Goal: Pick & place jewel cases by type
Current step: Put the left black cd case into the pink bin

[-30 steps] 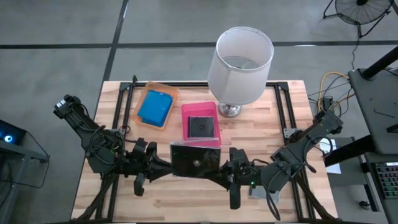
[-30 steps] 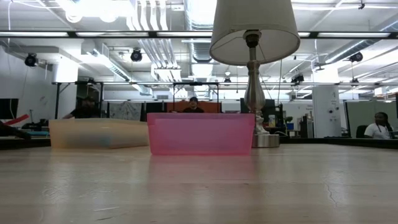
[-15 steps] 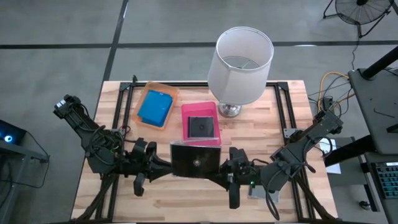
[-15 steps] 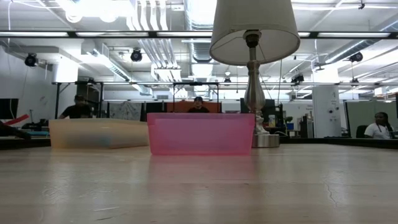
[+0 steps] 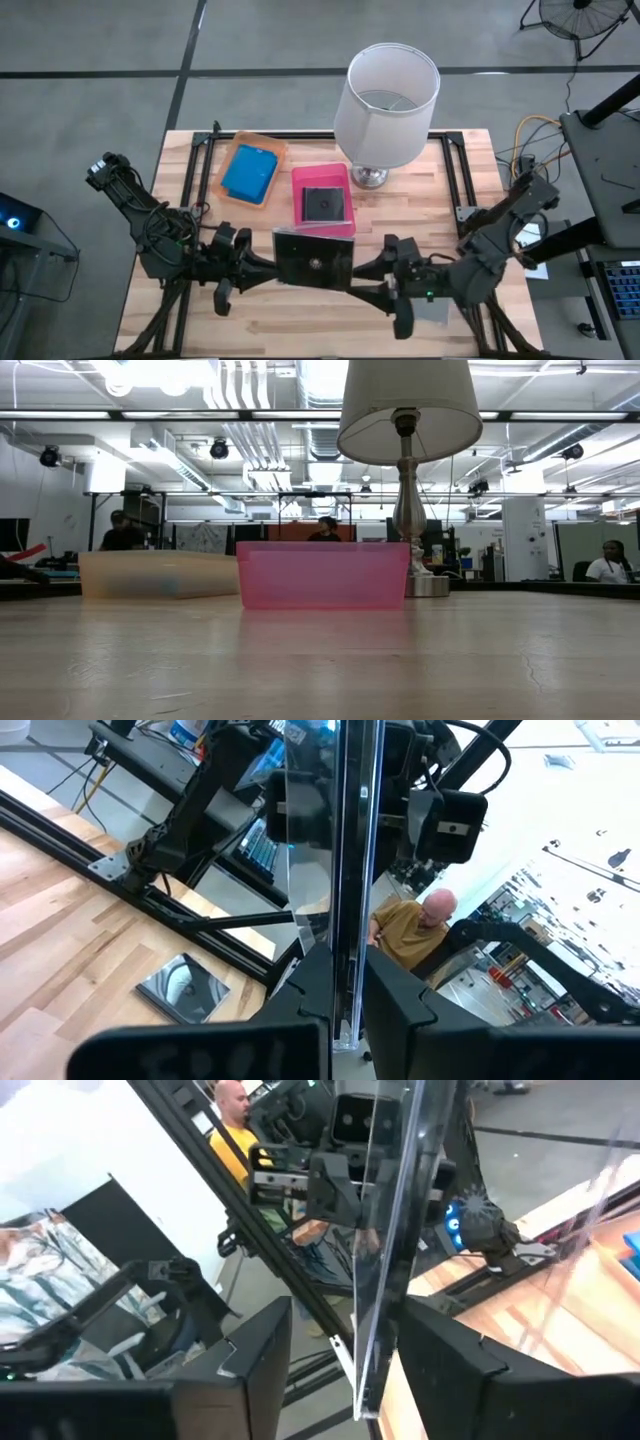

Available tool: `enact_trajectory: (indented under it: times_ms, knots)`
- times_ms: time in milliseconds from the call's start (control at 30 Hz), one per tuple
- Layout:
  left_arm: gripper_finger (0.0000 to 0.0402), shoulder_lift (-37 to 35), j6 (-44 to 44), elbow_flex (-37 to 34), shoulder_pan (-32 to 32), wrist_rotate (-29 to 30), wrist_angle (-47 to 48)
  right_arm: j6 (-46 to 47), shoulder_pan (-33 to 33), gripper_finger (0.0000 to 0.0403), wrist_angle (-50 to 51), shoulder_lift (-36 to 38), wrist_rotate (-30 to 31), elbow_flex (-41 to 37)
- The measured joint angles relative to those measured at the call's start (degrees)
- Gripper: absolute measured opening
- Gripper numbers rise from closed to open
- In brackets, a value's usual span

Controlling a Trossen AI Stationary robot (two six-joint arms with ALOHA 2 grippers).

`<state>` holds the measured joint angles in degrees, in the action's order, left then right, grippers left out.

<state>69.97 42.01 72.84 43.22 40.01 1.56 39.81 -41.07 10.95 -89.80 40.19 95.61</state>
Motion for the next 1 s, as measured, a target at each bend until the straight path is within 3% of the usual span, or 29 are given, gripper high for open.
enact_trajectory:
  times_ms: [200,433,700,1000]
  knots:
    - [0.0008,0.00,-0.62,0.00,0.00,0.58,-0.30,0.16,-3.35,0.0171,4.44,2.33,4.02,0.00]
    - [0.0008,0.00,-3.58,0.00,0.00,0.34,-3.76,0.46,-6.32,0.0171,10.21,3.65,14.42,-0.01]
    - [0.0008,-0.04,-7.48,0.01,0.00,-3.54,-8.70,1.37,-6.28,0.0175,10.23,3.54,14.93,-0.02]
    - [0.0007,-0.04,-10.70,0.04,0.00,-9.56,-12.94,-0.07,-6.11,0.0222,1.79,3.56,14.98,-0.02]
